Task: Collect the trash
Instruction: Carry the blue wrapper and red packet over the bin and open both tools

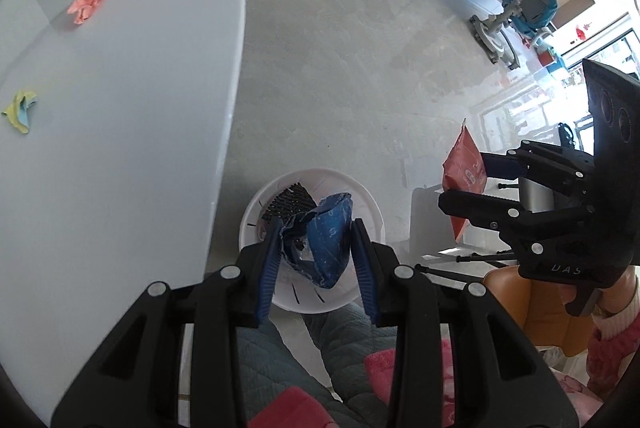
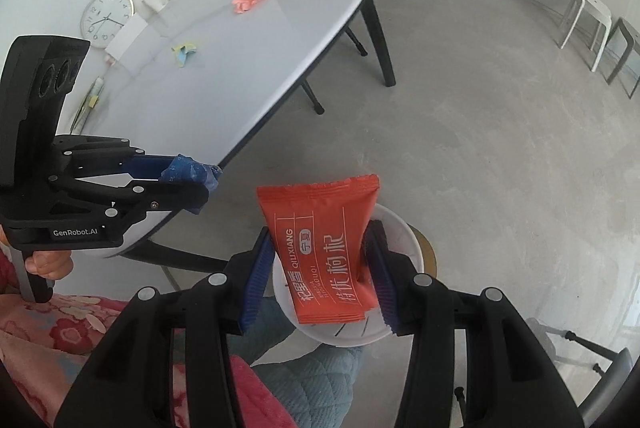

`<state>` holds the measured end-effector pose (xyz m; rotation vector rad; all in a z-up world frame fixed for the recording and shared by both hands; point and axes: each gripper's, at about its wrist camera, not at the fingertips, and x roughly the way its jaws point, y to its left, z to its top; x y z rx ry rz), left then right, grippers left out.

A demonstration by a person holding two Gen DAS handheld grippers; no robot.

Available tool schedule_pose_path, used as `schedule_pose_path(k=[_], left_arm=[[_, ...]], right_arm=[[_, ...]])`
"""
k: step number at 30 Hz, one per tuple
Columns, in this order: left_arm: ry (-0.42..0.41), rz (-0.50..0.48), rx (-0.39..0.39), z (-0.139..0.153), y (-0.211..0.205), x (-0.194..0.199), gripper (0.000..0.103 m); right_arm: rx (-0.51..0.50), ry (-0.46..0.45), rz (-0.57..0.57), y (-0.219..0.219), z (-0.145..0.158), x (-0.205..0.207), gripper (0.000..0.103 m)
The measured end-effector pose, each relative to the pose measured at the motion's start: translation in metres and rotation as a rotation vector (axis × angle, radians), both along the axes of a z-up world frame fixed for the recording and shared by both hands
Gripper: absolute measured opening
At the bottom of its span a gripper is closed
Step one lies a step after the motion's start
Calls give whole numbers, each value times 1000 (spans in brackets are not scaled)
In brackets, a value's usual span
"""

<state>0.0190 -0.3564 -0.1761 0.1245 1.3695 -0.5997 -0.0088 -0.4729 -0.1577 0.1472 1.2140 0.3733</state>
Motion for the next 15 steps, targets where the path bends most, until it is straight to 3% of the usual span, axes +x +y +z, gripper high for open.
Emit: schedule_pose_path(k=[7, 15], left_arm=[[15, -47, 71, -17, -31, -20, 35], [8, -31, 82, -13, -30, -31, 59]], right_arm=[[2, 9, 3, -24, -7, -5, 48], [6, 11, 29, -36, -6, -13, 49]])
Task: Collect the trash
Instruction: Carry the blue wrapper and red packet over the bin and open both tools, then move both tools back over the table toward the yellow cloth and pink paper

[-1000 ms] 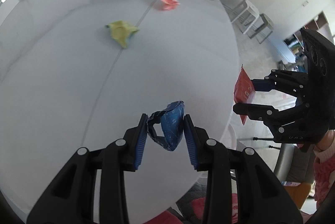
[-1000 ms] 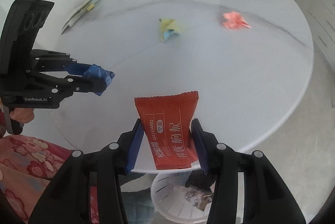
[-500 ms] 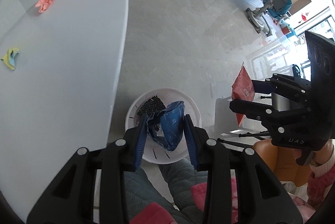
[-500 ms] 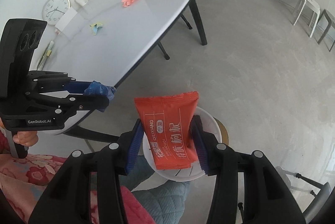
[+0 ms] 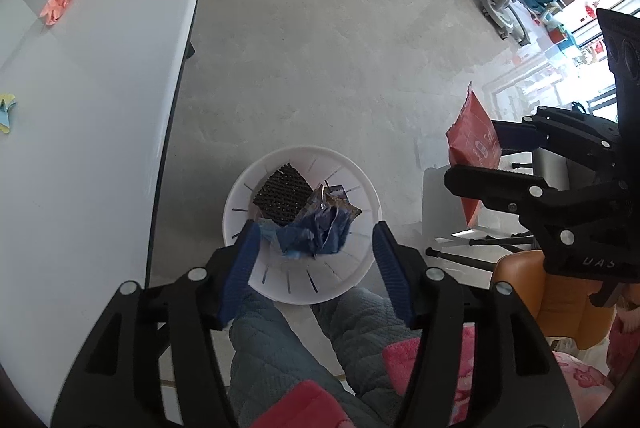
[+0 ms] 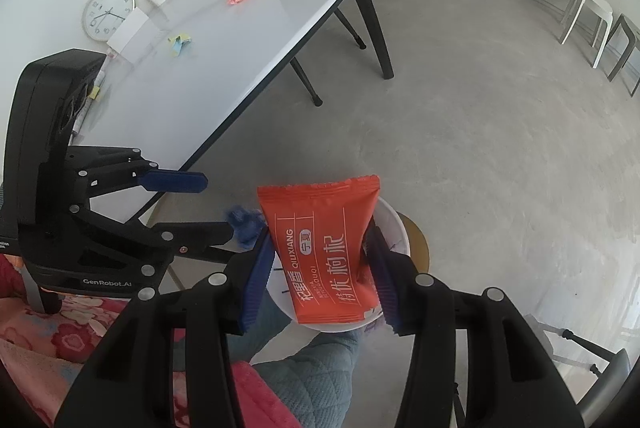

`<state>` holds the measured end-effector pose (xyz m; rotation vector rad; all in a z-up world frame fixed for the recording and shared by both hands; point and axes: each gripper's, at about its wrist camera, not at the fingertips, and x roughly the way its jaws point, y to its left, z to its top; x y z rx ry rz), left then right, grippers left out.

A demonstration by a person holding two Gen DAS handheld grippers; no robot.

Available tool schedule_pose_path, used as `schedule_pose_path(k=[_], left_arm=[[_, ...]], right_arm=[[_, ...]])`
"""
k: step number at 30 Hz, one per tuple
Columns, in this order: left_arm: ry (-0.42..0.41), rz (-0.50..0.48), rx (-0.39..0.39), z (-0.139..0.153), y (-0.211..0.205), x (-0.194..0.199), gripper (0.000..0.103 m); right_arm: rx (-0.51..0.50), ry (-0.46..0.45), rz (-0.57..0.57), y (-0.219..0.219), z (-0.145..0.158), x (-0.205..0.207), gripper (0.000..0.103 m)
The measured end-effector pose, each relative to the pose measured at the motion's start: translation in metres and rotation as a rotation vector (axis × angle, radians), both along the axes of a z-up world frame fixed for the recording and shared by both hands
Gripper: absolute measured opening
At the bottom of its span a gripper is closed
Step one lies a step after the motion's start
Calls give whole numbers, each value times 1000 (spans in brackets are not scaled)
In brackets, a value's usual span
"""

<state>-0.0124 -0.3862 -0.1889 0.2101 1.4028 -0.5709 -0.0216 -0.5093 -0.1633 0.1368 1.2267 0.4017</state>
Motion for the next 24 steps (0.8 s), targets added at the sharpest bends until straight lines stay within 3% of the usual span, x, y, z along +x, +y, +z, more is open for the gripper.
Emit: schedule_pose_path(k=[7, 16, 20, 24], left_arm=[[-32, 46, -3, 14, 18, 7, 77], [-96, 158, -5, 44, 77, 25, 82], [-122, 205, 1, 53, 108, 33, 82], [-135, 259, -4, 58, 139, 40, 82]], right_arm=[[-1, 8, 10, 8, -2, -5, 49], [-40, 60, 23, 41, -26, -11, 50], [-75, 97, -12, 54, -39, -10, 82], [-85, 90, -65, 63, -33, -5, 90]])
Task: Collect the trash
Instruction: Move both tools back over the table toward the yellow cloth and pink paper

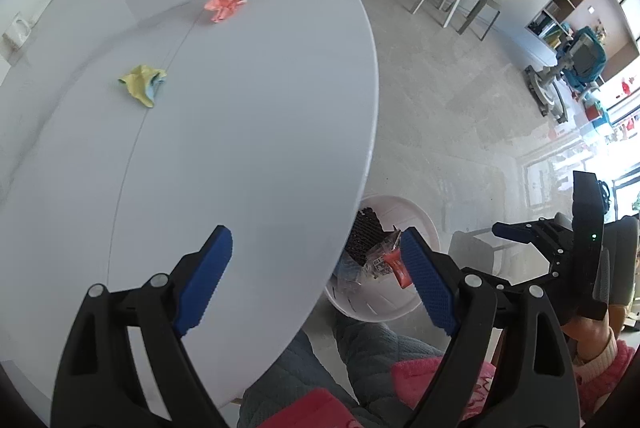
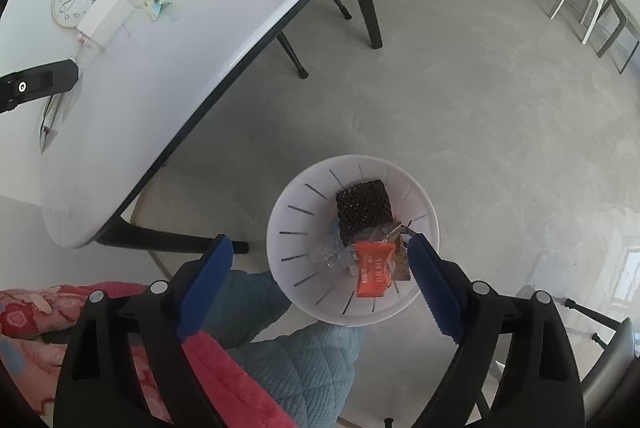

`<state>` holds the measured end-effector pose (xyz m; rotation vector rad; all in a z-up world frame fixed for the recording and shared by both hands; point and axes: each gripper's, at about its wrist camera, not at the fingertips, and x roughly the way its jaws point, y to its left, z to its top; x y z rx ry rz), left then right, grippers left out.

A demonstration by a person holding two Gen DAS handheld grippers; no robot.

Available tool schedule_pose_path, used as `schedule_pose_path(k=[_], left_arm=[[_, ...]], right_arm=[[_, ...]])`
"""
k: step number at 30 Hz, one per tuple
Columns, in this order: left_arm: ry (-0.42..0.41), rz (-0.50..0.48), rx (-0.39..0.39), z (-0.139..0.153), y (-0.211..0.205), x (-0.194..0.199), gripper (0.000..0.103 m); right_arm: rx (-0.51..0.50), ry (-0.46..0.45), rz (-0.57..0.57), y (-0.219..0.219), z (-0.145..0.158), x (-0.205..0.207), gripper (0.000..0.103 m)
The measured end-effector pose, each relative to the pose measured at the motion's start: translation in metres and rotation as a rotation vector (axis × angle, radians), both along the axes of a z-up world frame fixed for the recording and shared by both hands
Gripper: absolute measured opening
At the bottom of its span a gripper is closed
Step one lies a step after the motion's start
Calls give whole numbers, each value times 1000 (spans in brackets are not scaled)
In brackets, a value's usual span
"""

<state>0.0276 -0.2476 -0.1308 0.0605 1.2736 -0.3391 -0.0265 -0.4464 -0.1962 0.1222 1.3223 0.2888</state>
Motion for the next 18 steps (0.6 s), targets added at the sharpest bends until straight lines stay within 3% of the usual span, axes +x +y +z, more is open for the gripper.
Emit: schedule_pose_path(k=[7, 10, 14, 18], left_arm=[[-28, 79, -2, 10, 54, 17, 82], [-49, 110, 10, 14, 77, 21, 88], [-105, 123, 34, 21, 105, 29, 91], [-96, 110, 34, 16, 127, 42, 91]], right_arm=[[-2, -135, -62, 32, 49, 27, 99], [6, -195, -74, 52, 69, 41, 101], [12, -237, -86, 79, 85, 62, 101], [9, -244, -108, 100, 90, 80, 101]])
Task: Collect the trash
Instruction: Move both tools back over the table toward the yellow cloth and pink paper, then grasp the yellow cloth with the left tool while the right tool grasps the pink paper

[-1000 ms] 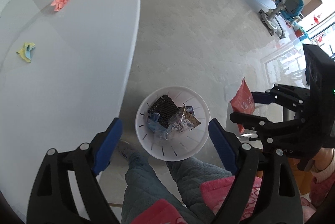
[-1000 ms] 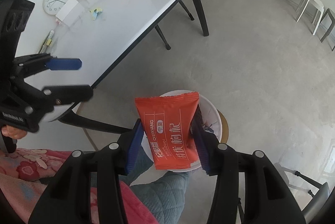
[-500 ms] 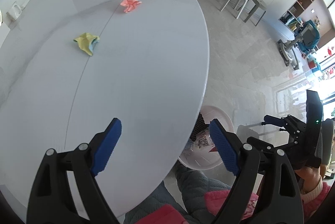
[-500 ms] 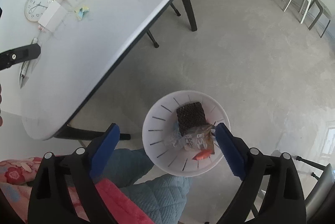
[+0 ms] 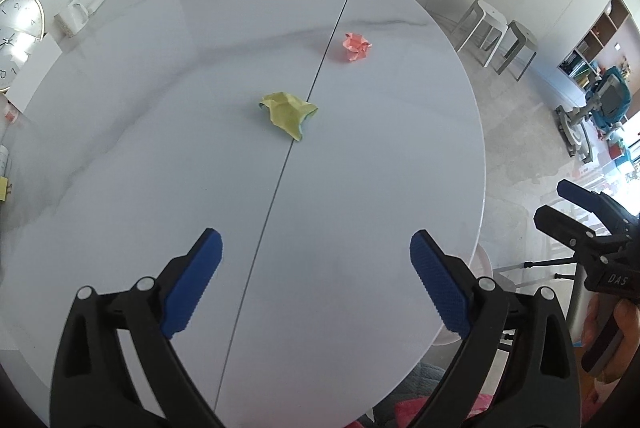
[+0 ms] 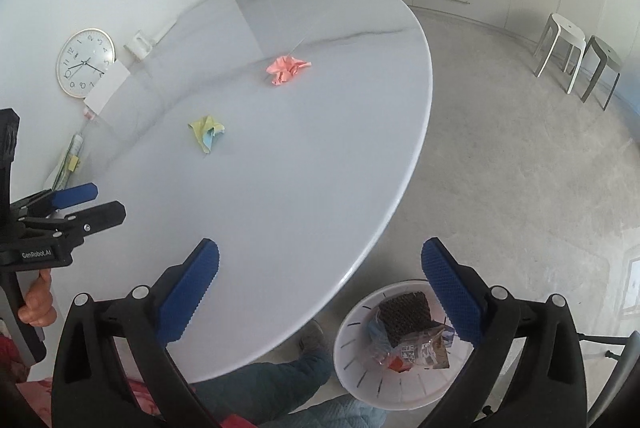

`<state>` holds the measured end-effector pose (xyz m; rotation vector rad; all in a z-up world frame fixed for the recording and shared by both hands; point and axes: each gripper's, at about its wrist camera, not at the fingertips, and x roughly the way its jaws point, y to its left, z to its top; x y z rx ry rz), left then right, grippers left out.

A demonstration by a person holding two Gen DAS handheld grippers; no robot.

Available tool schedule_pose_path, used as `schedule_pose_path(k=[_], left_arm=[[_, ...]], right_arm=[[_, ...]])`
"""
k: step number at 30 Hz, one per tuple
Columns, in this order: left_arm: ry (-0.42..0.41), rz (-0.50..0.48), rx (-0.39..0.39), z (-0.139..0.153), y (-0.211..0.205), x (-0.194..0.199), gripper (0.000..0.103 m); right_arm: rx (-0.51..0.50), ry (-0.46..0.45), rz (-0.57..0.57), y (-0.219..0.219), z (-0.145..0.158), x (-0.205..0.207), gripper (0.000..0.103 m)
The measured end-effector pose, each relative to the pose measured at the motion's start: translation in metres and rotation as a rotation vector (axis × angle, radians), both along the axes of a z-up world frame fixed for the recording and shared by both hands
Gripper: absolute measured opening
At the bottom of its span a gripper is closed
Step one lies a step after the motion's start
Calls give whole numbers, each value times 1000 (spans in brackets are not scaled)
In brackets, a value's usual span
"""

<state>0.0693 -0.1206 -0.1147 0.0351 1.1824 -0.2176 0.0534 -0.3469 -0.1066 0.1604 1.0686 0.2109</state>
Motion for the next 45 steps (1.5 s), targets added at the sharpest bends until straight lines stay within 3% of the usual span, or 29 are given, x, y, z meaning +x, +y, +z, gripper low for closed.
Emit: schedule_pose_path(k=[6, 17, 30, 38, 45], left_arm=[[-5, -17, -9, -14, 19, 21, 91], [-33, -96, 1, -38, 13, 70, 91], [-8, -124, 66, -78, -9, 138, 85], [24, -121, 67, -95, -16, 154, 62], [20, -103, 33, -94, -10, 156, 58]], right_arm=[[-14, 12, -42, 15, 5, 15, 101], [-40, 12, -69, 34, 15, 52, 101], [-24, 44, -76, 60, -21, 143, 101], [-40, 69, -115, 68, -44, 199, 101], [-58, 95, -108, 82, -58, 223, 101]])
